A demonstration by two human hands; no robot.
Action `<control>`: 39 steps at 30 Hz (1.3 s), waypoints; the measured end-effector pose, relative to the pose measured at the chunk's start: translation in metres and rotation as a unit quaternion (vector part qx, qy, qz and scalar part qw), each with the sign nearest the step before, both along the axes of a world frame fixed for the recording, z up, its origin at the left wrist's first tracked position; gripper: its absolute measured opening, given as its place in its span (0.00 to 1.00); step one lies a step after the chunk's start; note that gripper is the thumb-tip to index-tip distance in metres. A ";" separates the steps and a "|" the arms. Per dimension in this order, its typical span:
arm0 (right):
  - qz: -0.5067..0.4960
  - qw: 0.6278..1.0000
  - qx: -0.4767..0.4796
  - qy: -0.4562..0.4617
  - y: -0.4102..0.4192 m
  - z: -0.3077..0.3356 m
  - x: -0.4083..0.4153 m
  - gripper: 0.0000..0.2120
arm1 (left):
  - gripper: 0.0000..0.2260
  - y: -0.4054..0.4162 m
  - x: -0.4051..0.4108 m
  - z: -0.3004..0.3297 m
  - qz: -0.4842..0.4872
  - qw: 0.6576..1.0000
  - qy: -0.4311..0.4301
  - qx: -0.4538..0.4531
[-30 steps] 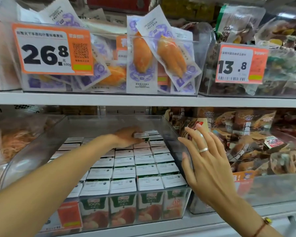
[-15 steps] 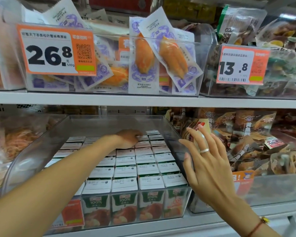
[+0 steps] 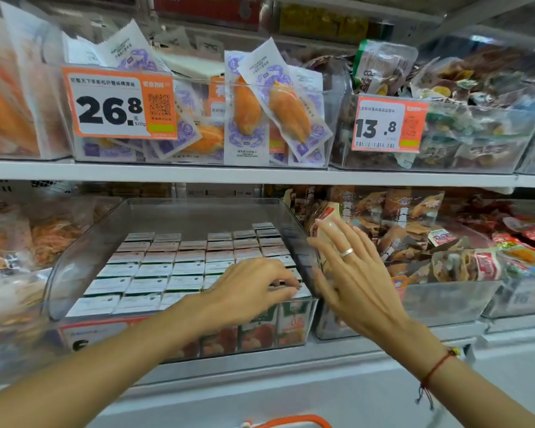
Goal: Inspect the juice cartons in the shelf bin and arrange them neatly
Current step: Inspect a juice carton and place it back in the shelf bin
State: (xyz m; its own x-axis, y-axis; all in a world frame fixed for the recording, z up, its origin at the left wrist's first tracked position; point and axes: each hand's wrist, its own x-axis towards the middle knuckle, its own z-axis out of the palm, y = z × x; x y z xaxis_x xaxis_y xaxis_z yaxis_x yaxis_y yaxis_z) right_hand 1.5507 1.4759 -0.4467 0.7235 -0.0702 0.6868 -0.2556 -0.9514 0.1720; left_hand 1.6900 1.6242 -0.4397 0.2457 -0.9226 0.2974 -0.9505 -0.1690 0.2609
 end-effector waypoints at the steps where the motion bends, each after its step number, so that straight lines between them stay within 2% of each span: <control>1: -0.001 1.000 0.011 -0.007 0.001 -0.002 -0.008 0.20 | 0.11 0.000 0.000 0.003 -0.006 1.000 0.007 0.012; 5: -0.045 0.995 0.083 -0.032 -0.002 -0.022 -0.039 0.26 | 0.14 -0.004 0.008 0.018 -0.027 0.996 -0.016 0.083; 8: -0.056 0.996 0.074 -0.007 -0.007 -0.039 -0.055 0.25 | 0.17 -0.012 0.012 0.027 -0.032 0.986 -0.076 0.145; 11: -0.050 0.996 0.069 0.008 -0.011 -0.046 -0.058 0.28 | 0.17 -0.018 0.011 0.034 -0.032 0.981 -0.081 0.173; 14: -0.053 0.995 0.089 -0.002 -0.009 -0.051 -0.054 0.36 | 0.18 -0.023 0.008 0.037 -0.026 0.973 -0.107 0.200; 19: -0.047 0.994 0.096 -0.017 -0.005 -0.056 -0.055 0.40 | 0.20 -0.021 0.006 0.037 -0.017 0.966 -0.097 0.239; 22: -0.044 0.995 0.092 -0.022 -0.007 -0.056 -0.055 0.41 | 0.18 -0.014 0.004 0.031 -0.005 0.982 -0.069 0.177; 25: -0.043 0.995 0.093 -0.016 -0.005 -0.056 -0.055 0.41 | 0.12 -0.008 0.001 0.028 0.012 0.999 0.006 0.045; 27: -0.054 0.993 0.101 -0.002 -0.004 -0.051 -0.056 0.39 | 0.09 -0.005 -0.002 0.027 0.012 0.995 0.082 -0.049; 30: -0.065 0.988 0.134 0.028 0.001 -0.031 -0.057 0.32 | 0.08 0.003 -0.013 0.032 0.030 0.966 0.216 -0.142; 33: -0.052 0.982 0.181 -0.001 0.021 -0.005 -0.058 0.23 | 0.08 0.017 -0.024 0.037 0.079 0.939 0.263 -0.208; 36: 0.014 0.978 0.205 -0.038 0.059 0.015 -0.058 0.21 | 0.07 0.043 -0.038 0.037 0.093 0.902 0.322 -0.271; 38: 0.076 0.941 0.330 -0.004 0.087 0.026 -0.057 0.26 | 0.07 0.066 -0.049 0.030 0.109 0.874 0.377 -0.287; 39: 0.109 0.899 0.423 0.027 0.100 0.030 -0.055 0.26 | 0.08 0.080 -0.055 0.025 0.127 0.857 0.409 -0.285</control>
